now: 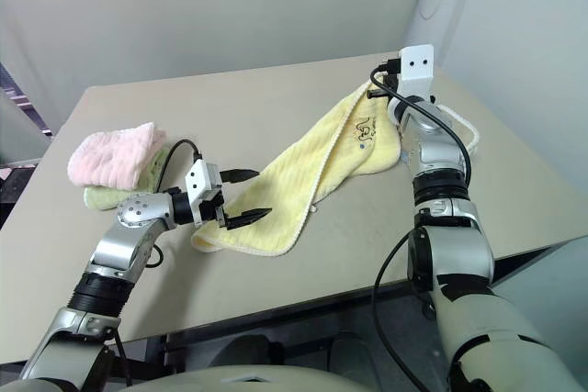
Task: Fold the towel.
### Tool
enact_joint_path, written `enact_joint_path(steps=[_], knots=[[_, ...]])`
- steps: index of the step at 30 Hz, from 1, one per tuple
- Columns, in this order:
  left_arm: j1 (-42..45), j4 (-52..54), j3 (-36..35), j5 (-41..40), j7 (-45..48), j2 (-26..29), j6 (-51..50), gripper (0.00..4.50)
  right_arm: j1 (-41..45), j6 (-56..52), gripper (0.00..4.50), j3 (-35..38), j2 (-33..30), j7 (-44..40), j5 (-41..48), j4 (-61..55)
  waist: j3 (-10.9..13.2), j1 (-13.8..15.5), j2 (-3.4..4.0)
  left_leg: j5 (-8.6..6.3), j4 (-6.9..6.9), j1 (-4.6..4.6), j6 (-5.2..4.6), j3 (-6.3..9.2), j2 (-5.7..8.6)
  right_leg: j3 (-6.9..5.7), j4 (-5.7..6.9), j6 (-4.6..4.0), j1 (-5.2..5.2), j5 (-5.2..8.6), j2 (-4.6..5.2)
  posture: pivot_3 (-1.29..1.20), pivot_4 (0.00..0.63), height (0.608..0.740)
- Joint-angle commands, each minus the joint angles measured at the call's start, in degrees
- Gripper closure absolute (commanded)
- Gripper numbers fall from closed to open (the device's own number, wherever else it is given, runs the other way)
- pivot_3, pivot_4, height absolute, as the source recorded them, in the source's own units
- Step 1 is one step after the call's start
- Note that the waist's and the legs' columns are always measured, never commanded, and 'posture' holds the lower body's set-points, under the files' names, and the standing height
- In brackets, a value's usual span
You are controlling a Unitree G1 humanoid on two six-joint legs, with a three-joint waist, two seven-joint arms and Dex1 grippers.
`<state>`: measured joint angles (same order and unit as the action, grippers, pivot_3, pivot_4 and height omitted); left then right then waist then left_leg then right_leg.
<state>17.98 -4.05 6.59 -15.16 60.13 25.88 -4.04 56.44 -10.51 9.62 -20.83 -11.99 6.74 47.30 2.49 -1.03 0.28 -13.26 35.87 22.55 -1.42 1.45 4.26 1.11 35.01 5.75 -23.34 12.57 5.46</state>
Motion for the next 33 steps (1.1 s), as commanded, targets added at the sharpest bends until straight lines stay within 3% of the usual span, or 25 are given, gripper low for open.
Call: enact_joint_path(steps=[1, 10, 18, 33], knots=[[-0.6, 4.8, 1.8, -2.1, 3.7, 1.6, -2.3, 0.0, 4.6, 4.4, 4.49, 1.0, -0.7, 2.1, -0.7, 4.2, 0.0, -0.2, 0.03, 0.0, -0.01, -0.01, 0.0, 0.0, -0.01, 0.0, 0.01, 0.0, 0.0, 0.0, -0.01, 0.0, 0.0, 0.74], [0.8, 1.0, 9.7, 3.6, 7.2, 4.0, -4.9, 0.0, 7.9, 6.1, 4.49, 3.6, -0.8, 3.7, 1.3, 11.1, 0.1, -0.2, 0.11, 0.1, 0.12, -0.09, -0.17, 0.01, -0.07, 0.04, 0.07, -0.02, 0.1, 0.01, -0.18, 0.0, 0.0, 0.74], [2.5, -0.3, 12.1, 2.4, 9.5, 1.5, -8.7, 0.0, 8.7, 7.1, 4.49, 3.6, -0.4, 4.5, 1.3, 12.3, 0.1, -0.2, 0.16, 0.1, 0.11, -0.09, -0.17, 0.02, -0.07, 0.04, 0.06, -0.01, 0.1, 0.02, -0.16, 0.0, 0.0, 0.74], [9.5, -11.5, 18.0, 10.1, 5.8, -4.0, -15.0, 0.0, 7.0, 6.7, 4.49, 2.7, 1.8, 4.8, 1.5, 8.1, 0.1, -0.1, 0.17, 0.11, 0.19, -0.1, -0.19, 0.03, -0.08, 0.05, 0.07, 0.0, 0.16, 0.01, -0.21, 0.0, 0.0, 0.74]])
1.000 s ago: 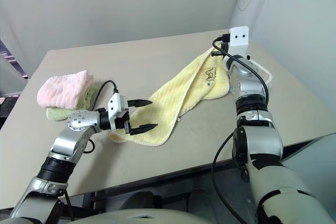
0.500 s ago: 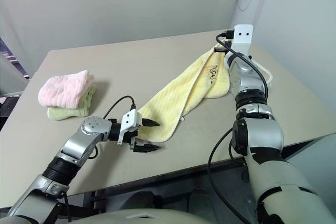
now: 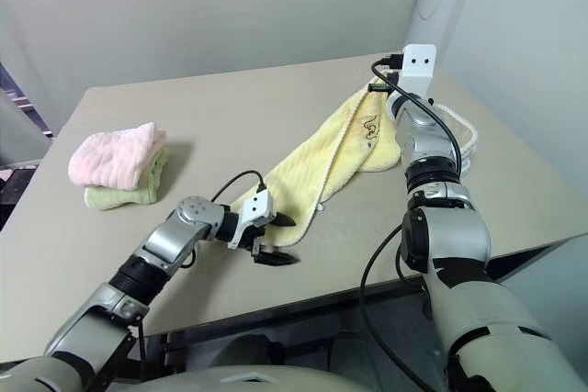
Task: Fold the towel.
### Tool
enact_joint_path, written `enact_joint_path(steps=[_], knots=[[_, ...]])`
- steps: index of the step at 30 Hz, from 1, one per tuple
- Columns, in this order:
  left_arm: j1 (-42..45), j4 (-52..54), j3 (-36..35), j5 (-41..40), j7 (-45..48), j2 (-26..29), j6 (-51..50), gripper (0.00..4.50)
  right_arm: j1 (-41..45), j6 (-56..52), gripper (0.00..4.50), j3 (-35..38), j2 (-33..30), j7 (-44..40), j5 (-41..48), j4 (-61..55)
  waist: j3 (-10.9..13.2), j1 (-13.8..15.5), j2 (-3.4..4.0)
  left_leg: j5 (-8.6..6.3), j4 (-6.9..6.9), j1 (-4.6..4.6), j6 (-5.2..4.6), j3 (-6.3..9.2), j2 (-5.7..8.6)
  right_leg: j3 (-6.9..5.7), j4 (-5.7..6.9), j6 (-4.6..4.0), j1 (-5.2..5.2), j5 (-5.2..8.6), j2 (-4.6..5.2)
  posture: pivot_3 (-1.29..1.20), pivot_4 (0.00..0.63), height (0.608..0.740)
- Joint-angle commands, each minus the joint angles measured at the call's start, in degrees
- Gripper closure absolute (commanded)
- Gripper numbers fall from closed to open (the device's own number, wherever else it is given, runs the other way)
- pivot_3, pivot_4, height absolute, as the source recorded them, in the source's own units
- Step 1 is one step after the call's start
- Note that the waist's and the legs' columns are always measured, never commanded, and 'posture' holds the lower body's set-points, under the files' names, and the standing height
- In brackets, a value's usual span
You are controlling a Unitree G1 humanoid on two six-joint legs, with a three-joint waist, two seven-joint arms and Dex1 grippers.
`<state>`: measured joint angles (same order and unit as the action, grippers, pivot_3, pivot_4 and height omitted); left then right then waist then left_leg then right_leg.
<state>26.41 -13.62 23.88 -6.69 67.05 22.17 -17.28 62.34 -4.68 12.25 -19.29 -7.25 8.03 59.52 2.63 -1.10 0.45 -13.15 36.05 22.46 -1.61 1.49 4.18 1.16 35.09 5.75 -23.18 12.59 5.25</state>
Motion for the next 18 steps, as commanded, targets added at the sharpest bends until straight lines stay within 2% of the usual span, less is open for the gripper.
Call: enact_joint_path(steps=[1, 14, 18], knots=[[1.2, -2.1, 1.1, 2.2, -1.2, -0.2, -2.1, 0.0, 1.0, 0.7, 4.49, 0.0, 0.3, -0.1, 0.3, -4.8, 0.0, 0.0, 0.0, 0.0, 0.02, 0.0, 0.0, 0.0, 0.0, 0.0, 0.0, 0.0, 0.01, 0.0, 0.0, 0.0, 0.0, 0.74], [-1.2, -2.0, 3.5, 6.5, 0.1, 4.8, -0.3, 4.46, -0.7, -1.5, 4.5, -4.2, 0.3, -0.7, -3.3, -9.0, 0.0, -1.0, 0.01, 0.0, -0.13, -0.08, 0.01, 0.07, -0.08, 0.03, 0.01, -0.01, -0.02, 0.01, -0.08, 0.0, 0.0, 0.74], [-1.0, -2.2, 3.0, 6.0, 0.2, 5.0, 0.4, 4.46, -0.6, -1.4, 4.5, -4.1, 0.3, -0.5, -3.3, -8.7, 0.0, -1.6, 0.02, -0.01, -0.11, -0.09, 0.01, 0.07, -0.07, 0.03, 0.01, 0.0, 0.0, 0.01, -0.08, 0.0, 0.0, 0.74]])
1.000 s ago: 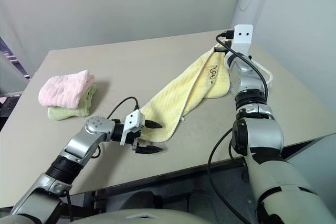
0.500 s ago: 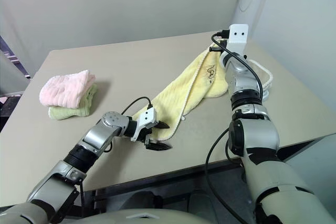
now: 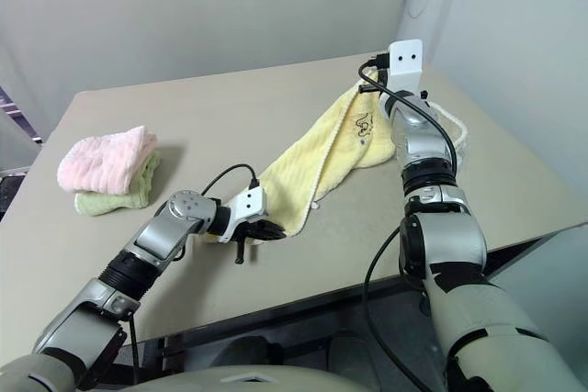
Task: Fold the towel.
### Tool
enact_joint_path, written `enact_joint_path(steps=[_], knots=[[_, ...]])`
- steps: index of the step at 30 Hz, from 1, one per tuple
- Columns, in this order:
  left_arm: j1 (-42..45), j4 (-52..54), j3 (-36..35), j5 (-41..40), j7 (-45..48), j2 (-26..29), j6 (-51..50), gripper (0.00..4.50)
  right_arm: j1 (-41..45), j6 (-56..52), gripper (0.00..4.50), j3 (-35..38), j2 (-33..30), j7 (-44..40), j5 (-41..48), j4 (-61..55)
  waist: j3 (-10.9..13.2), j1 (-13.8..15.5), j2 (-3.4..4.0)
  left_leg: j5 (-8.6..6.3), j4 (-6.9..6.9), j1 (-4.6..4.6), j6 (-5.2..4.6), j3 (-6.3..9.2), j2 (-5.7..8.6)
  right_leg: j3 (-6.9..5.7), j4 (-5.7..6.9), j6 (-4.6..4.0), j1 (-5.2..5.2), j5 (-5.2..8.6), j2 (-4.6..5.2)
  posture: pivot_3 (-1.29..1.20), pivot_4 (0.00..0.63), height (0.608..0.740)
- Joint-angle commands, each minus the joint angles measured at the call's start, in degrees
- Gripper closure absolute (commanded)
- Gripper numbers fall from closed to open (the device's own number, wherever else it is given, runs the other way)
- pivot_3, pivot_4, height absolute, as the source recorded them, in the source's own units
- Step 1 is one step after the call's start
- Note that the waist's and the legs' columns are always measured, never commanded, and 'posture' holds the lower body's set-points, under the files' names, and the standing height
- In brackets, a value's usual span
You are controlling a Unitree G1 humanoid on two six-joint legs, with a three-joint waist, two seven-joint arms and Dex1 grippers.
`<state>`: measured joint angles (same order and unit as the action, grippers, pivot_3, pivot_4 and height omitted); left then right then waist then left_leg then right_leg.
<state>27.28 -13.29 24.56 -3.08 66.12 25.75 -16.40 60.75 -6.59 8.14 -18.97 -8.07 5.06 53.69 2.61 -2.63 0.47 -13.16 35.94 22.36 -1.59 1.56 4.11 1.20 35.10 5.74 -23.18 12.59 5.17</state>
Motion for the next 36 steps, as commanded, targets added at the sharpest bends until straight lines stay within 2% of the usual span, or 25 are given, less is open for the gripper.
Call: enact_joint_path(steps=[1, 7, 11, 14, 17, 19, 22, 25, 31, 36], knots=[[-1.6, -2.7, 1.9, 2.2, 1.1, 1.4, -0.2, 4.46, 1.1, 0.6, 4.5, 0.1, -0.1, 0.3, -0.3, -2.7, 0.0, 0.0, 0.0, 0.0, 0.0, -0.01, 0.0, 0.0, 0.0, 0.0, 0.0, 0.0, 0.01, 0.0, 0.0, 0.0, 0.0, 0.74], [-0.6, 3.6, -6.7, -7.4, 6.7, 4.7, -1.3, 4.46, -0.2, 0.1, 4.5, 0.4, -0.6, -0.2, -0.3, -3.6, 0.0, -0.2, 0.0, 0.0, -0.05, 0.03, 0.0, 0.01, -0.01, 0.01, 0.02, 0.0, -0.09, 0.0, -0.03, 0.0, 0.0, 0.74], [2.8, 5.2, -15.2, -15.9, 8.9, 8.6, -8.5, 4.46, -1.6, -0.6, 4.5, 0.5, -1.4, -0.3, -0.4, -5.1, 0.2, -0.1, 0.05, 0.0, -0.06, 0.13, 0.0, 0.04, -0.02, 0.0, 0.07, -0.01, -0.22, 0.01, -0.03, 0.0, 0.0, 0.74], [9.4, -3.1, -22.4, -18.7, 5.5, 9.4, -10.5, 4.46, -2.5, -1.2, 4.5, 0.6, -2.4, -0.5, -0.5, -6.2, 0.3, 0.3, 0.02, 0.0, 0.09, 0.15, 0.0, 0.07, 0.0, -0.06, 0.06, -0.01, -0.13, 0.01, -0.04, 0.0, 0.0, 0.74], [16.7, -14.9, -26.7, -17.4, 0.4, 9.0, -7.2, 4.46, -3.1, -1.7, 4.5, 0.3, -3.2, -1.0, -0.8, -7.1, 0.3, 0.2, 0.0, 0.0, 0.18, 0.11, 0.0, 0.06, 0.06, -0.06, 0.03, 0.02, -0.03, 0.01, -0.03, 0.0, 0.0, 0.74], [22.5, -25.1, -28.1, -14.4, -7.0, 7.3, -1.2, 4.46, -2.9, -1.4, 4.5, 0.1, -3.8, -1.3, -1.1, -6.5, 0.3, 0.2, -0.02, 0.01, 0.18, 0.09, -0.01, 0.05, 0.08, -0.06, 0.02, 0.05, -0.01, -0.01, -0.03, 0.0, 0.0, 0.74], [30.6, -40.8, -27.2, -6.5, -25.5, 3.6, 9.9, 4.46, -1.1, -0.8, 4.5, -0.5, -4.2, -0.7, -2.0, -3.8, 0.4, 0.5, -0.08, 0.01, 0.14, 0.07, -0.01, 0.05, 0.08, -0.06, 0.05, 0.3, -0.02, -0.13, -0.03, 0.0, 0.0, 0.74], [36.1, -50.8, -29.2, -5.4, -33.5, 0.8, 17.0, 4.46, 1.8, 0.5, 4.5, -0.5, -4.0, -0.4, -2.7, -0.6, 0.4, 0.4, -0.14, 0.02, 0.11, 0.08, 0.0, 0.04, 0.08, -0.02, 0.07, 0.49, -0.06, -0.25, -0.03, 0.0, 0.0, 0.74], [43.3, -59.5, -33.4, -6.3, -38.5, -2.1, 23.2, 4.46, 9.0, 6.7, 4.5, 0.6, -4.7, 1.4, -3.0, 9.5, 0.5, 0.1, -0.28, 0.0, -0.07, 0.19, 0.02, 0.01, 0.09, -0.01, 0.05, 0.53, -0.25, -0.28, -0.01, 0.0, 0.0, 0.74], [46.6, -61.3, -37.7, -7.4, -37.7, 0.0, 25.9, 4.46, 13.7, 13.0, 4.5, 4.1, -5.6, 0.7, -0.3, 13.8, 0.5, 0.1, -0.3, -0.01, -0.22, 0.19, 0.04, 0.01, 0.11, -0.02, -0.02, 0.54, -0.26, -0.28, 0.0, 0.0, 0.0, 0.74]])
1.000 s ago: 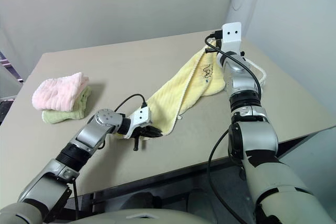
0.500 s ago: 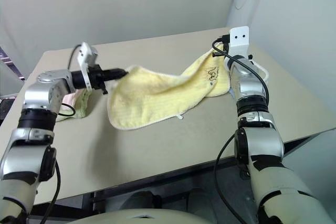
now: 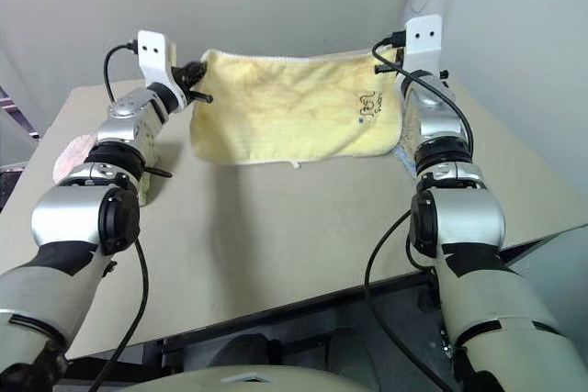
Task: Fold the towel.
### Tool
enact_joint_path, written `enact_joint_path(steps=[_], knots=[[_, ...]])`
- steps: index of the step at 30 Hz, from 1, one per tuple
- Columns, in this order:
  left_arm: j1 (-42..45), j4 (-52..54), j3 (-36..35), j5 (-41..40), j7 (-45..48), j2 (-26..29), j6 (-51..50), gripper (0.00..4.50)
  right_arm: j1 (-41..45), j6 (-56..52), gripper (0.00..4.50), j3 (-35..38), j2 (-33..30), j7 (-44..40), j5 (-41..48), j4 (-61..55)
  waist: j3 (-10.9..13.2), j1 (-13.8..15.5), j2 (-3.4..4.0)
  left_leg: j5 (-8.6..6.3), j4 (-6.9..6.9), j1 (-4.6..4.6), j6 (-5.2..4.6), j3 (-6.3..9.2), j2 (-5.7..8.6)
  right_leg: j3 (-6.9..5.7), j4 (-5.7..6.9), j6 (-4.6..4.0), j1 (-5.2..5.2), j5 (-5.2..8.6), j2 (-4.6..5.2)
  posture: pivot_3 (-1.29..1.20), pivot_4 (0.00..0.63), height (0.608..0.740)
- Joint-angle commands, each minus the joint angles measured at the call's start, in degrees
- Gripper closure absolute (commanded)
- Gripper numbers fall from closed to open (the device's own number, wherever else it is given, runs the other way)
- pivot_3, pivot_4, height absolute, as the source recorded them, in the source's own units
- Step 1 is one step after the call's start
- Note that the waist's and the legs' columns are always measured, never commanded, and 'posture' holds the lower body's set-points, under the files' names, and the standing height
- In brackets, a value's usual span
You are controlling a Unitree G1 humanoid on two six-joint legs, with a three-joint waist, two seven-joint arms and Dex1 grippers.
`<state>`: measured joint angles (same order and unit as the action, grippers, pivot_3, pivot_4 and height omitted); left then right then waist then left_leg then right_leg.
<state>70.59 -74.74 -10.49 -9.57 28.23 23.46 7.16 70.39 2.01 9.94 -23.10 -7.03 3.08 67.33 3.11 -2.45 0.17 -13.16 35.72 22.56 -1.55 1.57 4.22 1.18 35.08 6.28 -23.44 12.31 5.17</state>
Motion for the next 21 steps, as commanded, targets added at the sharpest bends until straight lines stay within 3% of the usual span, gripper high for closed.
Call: enact_joint_path(steps=[1, 4, 6, 8, 11, 16, 21], knots=[[3.4, 0.1, -3.0, -0.7, 0.6, 2.5, 2.7, 4.46, 4.2, 5.2, 4.5, 2.6, -1.5, -0.7, 1.8, 0.4, 0.0, 0.0, -0.01, 0.0, -0.01, 0.0, 0.0, 0.0, 0.0, 0.0, -0.01, 0.0, 0.0, 0.0, 0.0, 0.0, 0.0, 0.74], [2.0, 1.1, -4.6, -2.0, 9.8, 3.8, 5.7, 4.46, 2.0, 8.7, 4.5, 2.6, -1.0, -6.4, 2.7, -1.7, 0.0, -0.1, -0.03, 0.0, -0.04, -0.03, 0.0, -0.01, 0.0, -0.01, -0.01, 0.01, 0.02, 0.01, -0.01, 0.0, 0.0, 0.74], [-0.2, 2.3, -5.7, -4.9, 24.1, 4.7, 1.5, 4.46, -1.7, 9.7, 4.5, 2.0, -0.2, -11.6, 3.8, -5.8, 0.0, -0.1, -0.03, 0.0, -0.03, -0.03, 0.0, -0.02, 0.0, -0.03, 0.0, 0.01, 0.04, 0.0, -0.02, 0.0, 0.0, 0.74], [-5.3, 5.4, -5.9, -6.6, 35.0, 6.0, 1.9, 4.46, -8.8, 5.6, 4.5, 1.8, 1.1, -19.1, 7.9, -16.0, 0.0, -0.3, -0.03, 0.0, -0.02, -0.08, -0.01, -0.04, -0.01, -0.04, -0.02, 0.01, 0.13, 0.01, -0.03, 0.0, 0.0, 0.74], [-12.0, 10.4, -3.8, -6.4, 43.9, 8.2, -0.6, 4.46, -20.4, -2.7, 4.5, 1.4, 1.9, -23.7, 13.4, -35.5, 0.0, -0.6, -0.03, 0.0, 0.04, -0.13, -0.01, -0.02, -0.04, -0.02, 0.06, 0.04, 0.18, 0.03, -0.03, 0.0, 0.0, 0.74], [-21.3, 20.6, -4.3, -8.4, 49.3, 11.8, -7.1, 4.46, -37.9, -19.7, 4.5, 1.7, -0.5, -27.1, 23.7, -63.4, 0.0, 0.0, -0.03, 0.0, 0.45, 0.44, 0.0, 0.08, -0.04, -0.02, 0.4, 0.01, -0.35, 0.01, 0.01, 0.0, 0.0, 0.74], [-30.0, 31.9, -5.2, -11.2, 50.2, 15.3, -14.7, 4.46, -50.1, -31.5, 4.5, 4.4, -6.0, -29.6, 31.6, -77.9, 0.0, 0.3, -0.06, -0.1, 0.5, 0.32, 0.17, 0.11, -0.05, -0.08, 0.22, -0.03, -0.13, 0.02, 0.21, 0.0, 0.0, 0.74]])
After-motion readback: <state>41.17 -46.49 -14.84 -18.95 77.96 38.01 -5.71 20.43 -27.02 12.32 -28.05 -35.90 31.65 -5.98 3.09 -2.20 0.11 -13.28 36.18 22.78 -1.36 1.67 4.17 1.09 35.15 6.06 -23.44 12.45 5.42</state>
